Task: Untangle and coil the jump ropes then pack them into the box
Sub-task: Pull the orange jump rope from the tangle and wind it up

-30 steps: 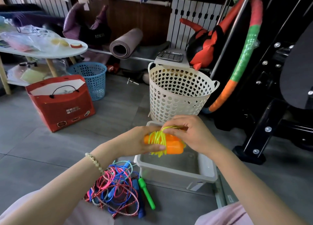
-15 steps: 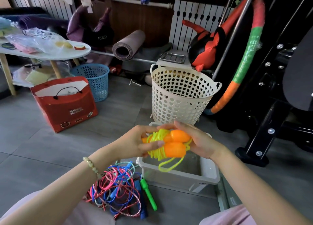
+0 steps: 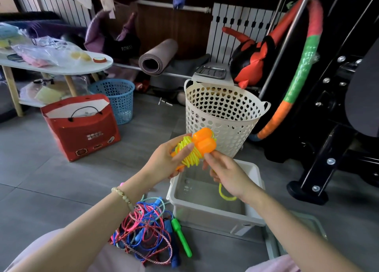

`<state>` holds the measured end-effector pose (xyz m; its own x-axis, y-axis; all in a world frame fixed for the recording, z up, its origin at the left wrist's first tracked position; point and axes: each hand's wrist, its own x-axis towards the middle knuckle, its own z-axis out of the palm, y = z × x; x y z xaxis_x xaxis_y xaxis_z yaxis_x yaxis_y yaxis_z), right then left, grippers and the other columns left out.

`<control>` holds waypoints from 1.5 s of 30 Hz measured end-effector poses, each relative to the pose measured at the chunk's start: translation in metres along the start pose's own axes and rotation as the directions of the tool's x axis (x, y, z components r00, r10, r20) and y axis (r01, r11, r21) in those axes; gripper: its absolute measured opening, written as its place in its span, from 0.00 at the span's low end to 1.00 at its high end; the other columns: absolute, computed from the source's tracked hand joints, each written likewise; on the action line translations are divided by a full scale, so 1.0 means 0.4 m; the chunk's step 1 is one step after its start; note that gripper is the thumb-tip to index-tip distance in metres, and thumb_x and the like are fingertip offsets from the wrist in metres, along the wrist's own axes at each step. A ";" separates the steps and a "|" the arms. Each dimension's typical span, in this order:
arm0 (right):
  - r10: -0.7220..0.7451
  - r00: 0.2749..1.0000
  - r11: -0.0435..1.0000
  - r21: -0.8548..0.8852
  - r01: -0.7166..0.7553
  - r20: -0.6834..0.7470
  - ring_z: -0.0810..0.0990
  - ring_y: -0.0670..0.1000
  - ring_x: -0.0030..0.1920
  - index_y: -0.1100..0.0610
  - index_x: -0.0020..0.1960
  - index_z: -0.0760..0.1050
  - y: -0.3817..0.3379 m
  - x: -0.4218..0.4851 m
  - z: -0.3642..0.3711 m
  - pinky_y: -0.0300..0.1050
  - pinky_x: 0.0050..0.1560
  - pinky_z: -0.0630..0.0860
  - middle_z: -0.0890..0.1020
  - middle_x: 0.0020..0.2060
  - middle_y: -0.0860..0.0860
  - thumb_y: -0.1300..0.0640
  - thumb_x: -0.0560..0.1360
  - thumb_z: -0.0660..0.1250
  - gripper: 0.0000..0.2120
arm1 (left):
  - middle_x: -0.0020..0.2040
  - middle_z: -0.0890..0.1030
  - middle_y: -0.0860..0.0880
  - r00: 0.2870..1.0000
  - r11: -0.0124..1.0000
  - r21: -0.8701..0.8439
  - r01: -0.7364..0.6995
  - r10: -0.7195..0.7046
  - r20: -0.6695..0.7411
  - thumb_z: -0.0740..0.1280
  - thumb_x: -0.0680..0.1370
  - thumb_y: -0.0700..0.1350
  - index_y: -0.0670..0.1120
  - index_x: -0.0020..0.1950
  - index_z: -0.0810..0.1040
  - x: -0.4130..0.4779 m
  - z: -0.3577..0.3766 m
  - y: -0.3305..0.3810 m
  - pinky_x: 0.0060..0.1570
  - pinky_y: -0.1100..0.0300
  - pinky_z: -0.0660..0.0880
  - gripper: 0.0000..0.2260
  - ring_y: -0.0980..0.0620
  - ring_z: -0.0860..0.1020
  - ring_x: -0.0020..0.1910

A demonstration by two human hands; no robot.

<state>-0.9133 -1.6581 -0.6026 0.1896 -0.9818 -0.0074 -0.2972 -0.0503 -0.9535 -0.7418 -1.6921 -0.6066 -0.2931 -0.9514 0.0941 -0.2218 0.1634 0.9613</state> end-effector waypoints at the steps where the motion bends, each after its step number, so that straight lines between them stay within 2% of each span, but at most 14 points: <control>1: -0.039 0.999 0.991 -0.129 0.037 -0.010 0.74 0.38 0.35 0.53 0.55 0.74 0.004 -0.002 0.002 0.32 0.40 0.70 0.78 0.39 0.40 0.55 0.80 0.59 0.07 | 0.23 0.74 0.53 1.000 1.000 -0.004 0.008 -0.008 -0.010 0.61 0.80 0.53 0.54 0.64 0.74 0.002 0.000 -0.004 0.18 0.66 0.65 0.14 0.58 0.69 0.19; 3: -0.105 0.994 0.917 -0.387 0.098 0.004 0.77 0.41 0.45 0.49 0.64 0.71 0.016 -0.007 0.005 0.38 0.50 0.72 0.79 0.45 0.41 0.57 0.80 0.59 0.13 | 0.23 0.74 0.53 0.999 1.000 -0.009 0.023 -0.023 -0.049 0.60 0.80 0.54 0.53 0.63 0.74 0.007 -0.001 -0.012 0.19 0.66 0.65 0.13 0.58 0.69 0.19; 5: -0.152 0.988 0.829 -0.542 0.139 0.020 0.73 0.45 0.42 0.49 0.69 0.69 0.019 -0.014 0.006 0.44 0.49 0.71 0.75 0.40 0.44 0.57 0.80 0.58 0.17 | 0.24 0.73 0.52 0.994 0.999 -0.013 0.045 -0.046 -0.100 0.60 0.80 0.54 0.53 0.62 0.74 0.014 -0.009 -0.021 0.19 0.66 0.65 0.13 0.57 0.69 0.19; 7: -0.199 0.979 0.743 -0.646 0.176 0.038 0.71 0.48 0.38 0.49 0.69 0.69 0.010 -0.020 0.003 0.49 0.45 0.71 0.73 0.35 0.46 0.56 0.81 0.57 0.17 | 0.25 0.74 0.52 0.990 0.998 -0.009 0.059 -0.060 -0.129 0.60 0.80 0.55 0.52 0.62 0.74 0.020 -0.020 -0.027 0.19 0.66 0.66 0.14 0.58 0.69 0.19; 13: -0.435 0.896 0.444 -0.845 0.299 0.089 0.81 0.52 0.50 0.49 0.63 0.75 -0.043 -0.036 -0.003 0.46 0.43 0.74 0.83 0.52 0.46 0.52 0.79 0.59 0.14 | 0.26 0.74 0.54 0.991 0.995 0.078 0.055 -0.045 -0.126 0.61 0.80 0.53 0.51 0.62 0.73 0.023 -0.028 -0.027 0.18 0.67 0.66 0.13 0.60 0.70 0.19; 15: -0.528 0.843 0.494 -0.771 0.401 0.100 0.82 0.50 0.40 0.51 0.51 0.79 -0.054 -0.041 -0.007 0.45 0.37 0.76 0.84 0.41 0.46 0.51 0.76 0.63 0.09 | 0.26 0.74 0.55 0.998 0.987 0.154 0.039 -0.030 -0.064 0.61 0.80 0.52 0.52 0.61 0.71 0.020 -0.024 -0.031 0.20 0.68 0.66 0.11 0.60 0.71 0.20; 18: -0.444 0.895 0.748 -0.529 0.400 0.047 0.80 0.44 0.33 0.53 0.42 0.75 -0.055 -0.027 -0.043 0.43 0.38 0.76 0.81 0.32 0.45 0.53 0.74 0.69 0.05 | 0.30 0.75 0.54 0.984 0.971 0.237 0.035 -0.075 0.160 0.61 0.80 0.52 0.53 0.64 0.70 0.007 -0.013 -0.034 0.21 0.67 0.68 0.14 0.59 0.73 0.23; 23: -0.224 0.969 0.946 -0.217 0.241 0.099 0.77 0.44 0.31 0.56 0.35 0.74 -0.048 -0.009 -0.061 0.38 0.36 0.74 0.79 0.29 0.45 0.60 0.67 0.76 0.10 | 0.36 0.79 0.45 0.834 0.973 0.231 -0.011 -0.118 0.539 0.63 0.77 0.58 0.61 0.51 0.70 -0.031 0.026 -0.029 0.31 0.55 0.76 0.05 0.53 0.76 0.29; 28: -0.157 0.977 0.970 -0.161 0.180 0.144 0.72 0.43 0.30 0.55 0.32 0.73 -0.031 0.007 -0.055 0.34 0.34 0.69 0.76 0.27 0.45 0.61 0.65 0.78 0.13 | 0.36 0.81 0.40 0.867 0.963 0.262 -0.058 -0.082 0.492 0.65 0.66 0.71 0.57 0.41 0.73 -0.037 0.039 -0.039 0.33 0.55 0.77 0.19 0.49 0.79 0.31; 31: -0.133 0.982 0.978 -0.144 0.152 0.137 0.68 0.43 0.29 0.54 0.32 0.73 -0.016 0.007 -0.050 0.34 0.32 0.66 0.73 0.27 0.46 0.58 0.66 0.77 0.12 | 0.34 0.79 0.46 0.885 0.974 0.218 -0.059 -0.050 0.463 0.69 0.67 0.68 0.58 0.41 0.76 -0.042 0.042 -0.041 0.34 0.54 0.78 0.15 0.50 0.79 0.30; 34: -0.155 0.988 0.977 -0.147 0.156 0.019 0.72 0.43 0.35 0.55 0.36 0.75 0.001 0.002 -0.041 0.34 0.39 0.69 0.75 0.33 0.47 0.53 0.68 0.75 0.10 | 0.35 0.79 0.51 0.924 0.976 0.213 -0.049 -0.037 0.381 0.70 0.67 0.65 0.60 0.50 0.78 -0.043 0.033 -0.035 0.37 0.52 0.79 0.16 0.51 0.81 0.31; 38: -0.005 0.963 0.998 -0.056 -0.010 -0.269 0.77 0.46 0.48 0.50 0.45 0.76 0.022 0.002 -0.012 0.42 0.51 0.73 0.78 0.48 0.49 0.44 0.67 0.75 0.14 | 0.40 0.79 0.55 0.978 0.858 0.491 -0.149 0.055 0.201 0.65 0.67 0.69 0.60 0.63 0.74 -0.034 0.032 -0.031 0.41 0.60 0.73 0.27 0.52 0.81 0.43; 41: 0.138 0.944 0.982 0.164 -0.091 -0.298 0.79 0.49 0.53 0.49 0.55 0.76 0.009 -0.003 0.002 0.47 0.55 0.76 0.79 0.53 0.52 0.48 0.69 0.73 0.16 | 0.38 0.80 0.53 0.980 0.809 0.563 -0.170 0.080 0.181 0.64 0.70 0.67 0.60 0.66 0.71 -0.029 0.040 -0.027 0.38 0.61 0.72 0.26 0.55 0.77 0.34; 45: 0.021 0.958 0.993 0.120 0.014 -0.284 0.79 0.50 0.46 0.49 0.48 0.79 -0.011 -0.006 0.000 0.47 0.52 0.77 0.80 0.51 0.58 0.55 0.70 0.73 0.08 | 0.30 0.78 0.52 0.966 0.927 0.374 0.025 -0.118 0.230 0.48 0.71 0.69 0.45 0.41 0.77 -0.025 0.033 -0.006 0.40 0.59 0.74 0.31 0.58 0.75 0.29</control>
<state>-0.9125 -1.6556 -0.5984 -0.0907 -0.9942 0.0586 -0.1798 -0.0415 -0.9828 -0.7505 -1.6794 -0.6131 -0.4711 -0.8782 -0.0826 -0.5604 0.2257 0.7969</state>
